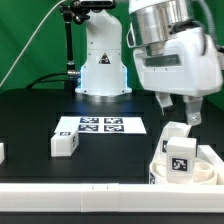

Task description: Assemble stool

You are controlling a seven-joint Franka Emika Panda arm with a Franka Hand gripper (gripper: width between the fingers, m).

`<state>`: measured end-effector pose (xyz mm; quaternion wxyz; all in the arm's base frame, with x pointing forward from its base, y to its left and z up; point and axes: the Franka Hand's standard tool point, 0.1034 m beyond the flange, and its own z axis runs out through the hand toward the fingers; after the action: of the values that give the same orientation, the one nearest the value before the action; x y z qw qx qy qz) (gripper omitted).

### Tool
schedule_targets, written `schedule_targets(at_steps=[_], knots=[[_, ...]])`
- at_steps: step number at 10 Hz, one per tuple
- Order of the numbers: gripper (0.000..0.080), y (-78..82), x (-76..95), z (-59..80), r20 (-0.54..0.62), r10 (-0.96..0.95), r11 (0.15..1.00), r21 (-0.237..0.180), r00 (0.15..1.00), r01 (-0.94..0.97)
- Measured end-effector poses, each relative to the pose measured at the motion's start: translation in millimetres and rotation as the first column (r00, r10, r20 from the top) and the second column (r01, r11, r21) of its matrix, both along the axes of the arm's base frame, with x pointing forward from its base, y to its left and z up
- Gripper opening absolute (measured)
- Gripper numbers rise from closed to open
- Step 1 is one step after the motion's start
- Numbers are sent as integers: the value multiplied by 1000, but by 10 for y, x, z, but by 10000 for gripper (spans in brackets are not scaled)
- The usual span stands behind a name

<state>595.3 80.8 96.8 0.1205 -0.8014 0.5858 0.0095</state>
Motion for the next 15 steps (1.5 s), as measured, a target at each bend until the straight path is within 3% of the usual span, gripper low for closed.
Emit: schedule_targets(at_steps=[3, 8, 10, 13, 15], knots=[[649, 63, 5, 13, 50, 346, 937, -73, 937, -342], [649, 50, 6, 12, 81, 598, 800, -129, 798, -586], [649, 29, 14, -5, 72, 797, 600, -209, 600, -772], [649, -16, 93, 14, 49, 946, 321, -278, 321, -905], [649, -106, 95, -11, 31, 975, 218, -295, 219, -930]])
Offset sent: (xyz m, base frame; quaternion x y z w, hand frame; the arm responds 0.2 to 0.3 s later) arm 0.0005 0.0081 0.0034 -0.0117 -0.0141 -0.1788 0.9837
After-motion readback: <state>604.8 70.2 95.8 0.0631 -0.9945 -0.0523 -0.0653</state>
